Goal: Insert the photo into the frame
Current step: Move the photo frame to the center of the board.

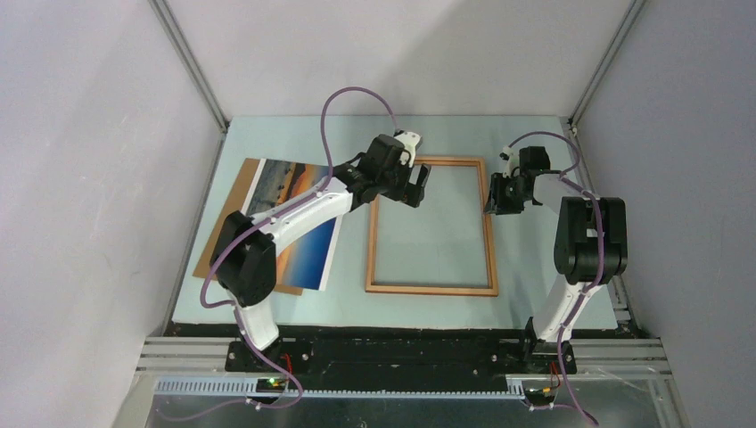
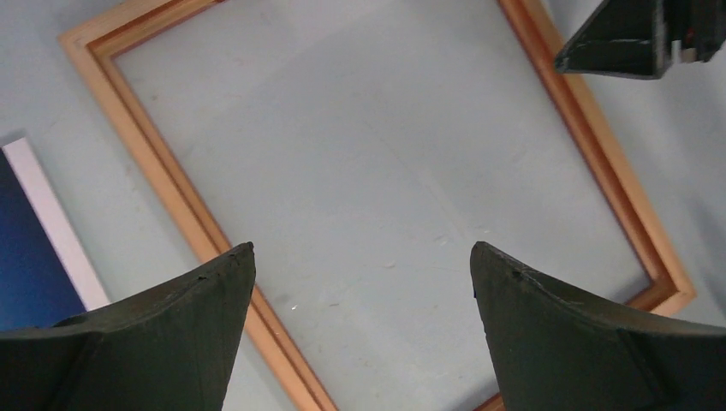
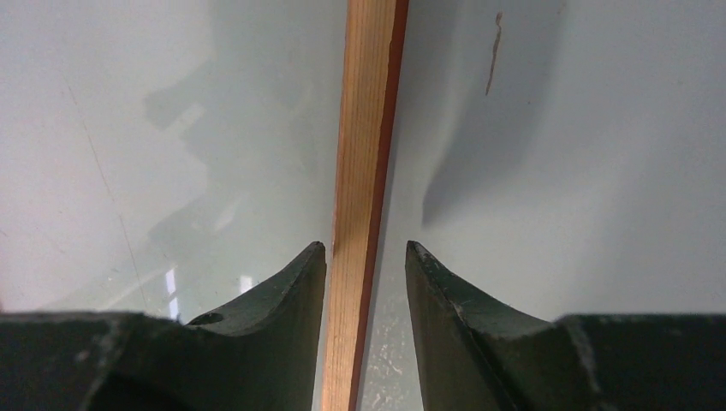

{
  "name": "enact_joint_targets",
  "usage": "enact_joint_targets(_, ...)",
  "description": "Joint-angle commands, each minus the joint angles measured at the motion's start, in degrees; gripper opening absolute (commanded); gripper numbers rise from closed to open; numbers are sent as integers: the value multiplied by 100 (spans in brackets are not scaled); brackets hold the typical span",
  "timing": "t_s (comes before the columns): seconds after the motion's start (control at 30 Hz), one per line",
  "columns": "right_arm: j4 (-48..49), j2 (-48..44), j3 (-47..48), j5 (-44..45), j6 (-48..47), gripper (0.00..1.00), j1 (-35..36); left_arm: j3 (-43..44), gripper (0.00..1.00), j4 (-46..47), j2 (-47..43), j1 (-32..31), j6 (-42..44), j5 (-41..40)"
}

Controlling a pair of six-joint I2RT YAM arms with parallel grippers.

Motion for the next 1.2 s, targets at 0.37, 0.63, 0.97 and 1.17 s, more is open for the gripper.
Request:
enact_joint_targets(0.37, 147, 555, 630, -5, 377, 31, 62, -1165, 100, 81, -1437, 890, 773, -763)
enact_joint_targets(0.63, 132, 571, 647, 285, 509, 16, -2, -2158, 100, 51, -2195, 1390, 1377, -1232)
enact_joint_targets(0.97, -34, 509, 608, 225, 458, 8, -462, -2757, 100, -264, -2540, 2440, 1700, -1211)
enact_joint_targets(1.17, -64, 465, 588, 186, 379, 15, -591, -2845, 100, -365, -2574, 3058, 1778, -1110)
